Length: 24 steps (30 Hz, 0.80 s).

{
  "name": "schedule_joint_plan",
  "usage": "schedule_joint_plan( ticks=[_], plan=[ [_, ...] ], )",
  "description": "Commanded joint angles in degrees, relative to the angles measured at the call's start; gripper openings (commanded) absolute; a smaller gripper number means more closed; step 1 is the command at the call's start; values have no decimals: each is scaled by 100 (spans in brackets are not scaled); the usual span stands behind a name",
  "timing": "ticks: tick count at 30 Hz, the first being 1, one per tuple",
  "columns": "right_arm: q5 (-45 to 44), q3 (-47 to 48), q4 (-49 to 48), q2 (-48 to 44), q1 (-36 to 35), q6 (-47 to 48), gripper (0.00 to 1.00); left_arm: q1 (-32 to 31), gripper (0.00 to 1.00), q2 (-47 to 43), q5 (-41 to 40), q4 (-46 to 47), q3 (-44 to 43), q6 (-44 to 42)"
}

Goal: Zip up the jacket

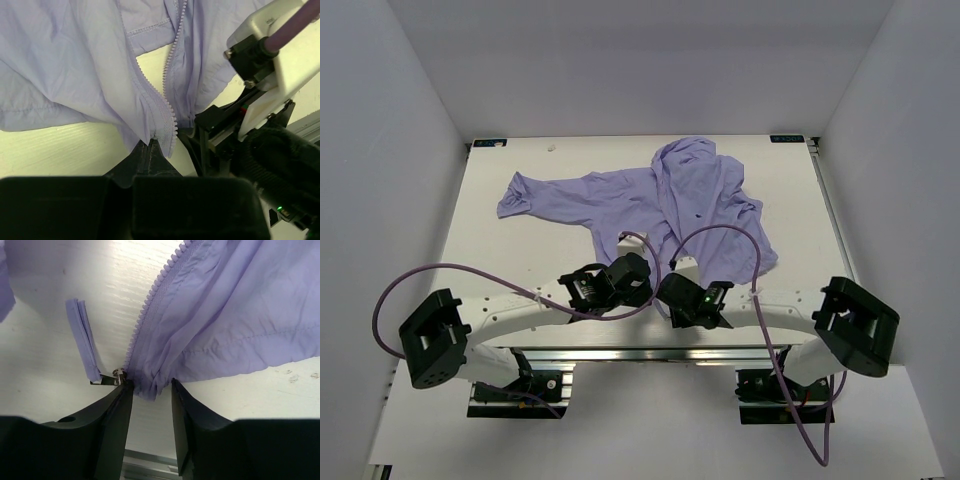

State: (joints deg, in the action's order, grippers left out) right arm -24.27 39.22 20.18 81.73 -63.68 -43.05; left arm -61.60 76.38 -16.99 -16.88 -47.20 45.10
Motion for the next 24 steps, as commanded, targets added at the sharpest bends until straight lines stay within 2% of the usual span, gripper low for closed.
schedule_joint_plan(
  ticks=[1,3,4,6,7,10,13,20,24],
  plan=[
    [-174,-38,644,466,-109,-476,41,-1,0,-290,-173,-131,44,69],
    [-192,-11,741,668,-153,-564,38,-1,0,-343,-216,-148,62,78],
    [-209,6,767,729,-162,-625,24,-1,0,-369,-225,-166,79,86],
    [-201,-11,768,835,-180,-696,12,-1,0,-431,-287,-183,88,87],
    [-192,-28,759,844,-180,-731,0,-1,0,-440,-296,-201,88,78],
    [-122,-108,558,625,-171,-714,0,-1,0,-492,-331,-192,106,34],
    [-51,-301,102,-24,-171,-644,0,-1,0,-466,-313,-210,1,-45],
    [273,-1100,-1260,-2325,-13,-407,0,8,0,-440,-182,44,-79,-37],
    [432,-1312,-1683,-2961,31,-187,0,-1,0,-212,-190,-68,-385,147]
  ],
)
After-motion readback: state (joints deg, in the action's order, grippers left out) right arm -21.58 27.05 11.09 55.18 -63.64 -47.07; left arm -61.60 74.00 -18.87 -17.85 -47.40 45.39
